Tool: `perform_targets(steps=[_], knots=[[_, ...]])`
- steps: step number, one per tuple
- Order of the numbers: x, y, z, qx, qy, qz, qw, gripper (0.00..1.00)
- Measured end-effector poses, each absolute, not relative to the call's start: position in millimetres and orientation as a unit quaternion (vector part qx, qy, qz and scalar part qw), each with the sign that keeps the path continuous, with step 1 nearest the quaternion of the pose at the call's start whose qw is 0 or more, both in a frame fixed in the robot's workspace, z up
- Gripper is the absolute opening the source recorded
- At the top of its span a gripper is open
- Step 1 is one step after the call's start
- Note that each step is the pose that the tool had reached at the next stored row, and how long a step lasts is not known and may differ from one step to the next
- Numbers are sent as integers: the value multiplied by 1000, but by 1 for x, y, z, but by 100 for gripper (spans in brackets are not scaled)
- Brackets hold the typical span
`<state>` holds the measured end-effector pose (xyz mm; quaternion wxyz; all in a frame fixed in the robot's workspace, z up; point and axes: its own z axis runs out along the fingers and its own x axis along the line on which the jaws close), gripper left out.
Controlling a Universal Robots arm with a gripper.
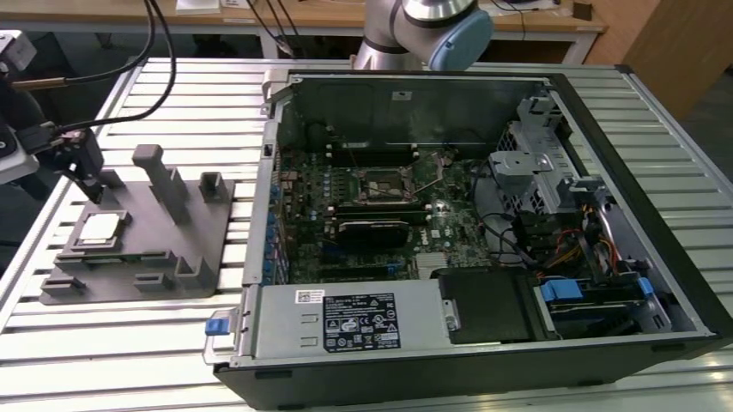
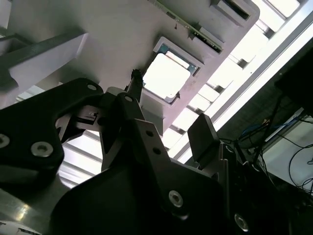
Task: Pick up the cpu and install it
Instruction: 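Pick up the cpu and move it towards the insertion slot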
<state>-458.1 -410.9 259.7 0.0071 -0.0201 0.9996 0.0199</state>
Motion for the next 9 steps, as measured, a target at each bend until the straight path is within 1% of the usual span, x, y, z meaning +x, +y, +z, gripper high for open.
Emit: perform_targets(steps=[9], knots=[[-458, -411, 247, -4, 1000, 20, 7, 64]])
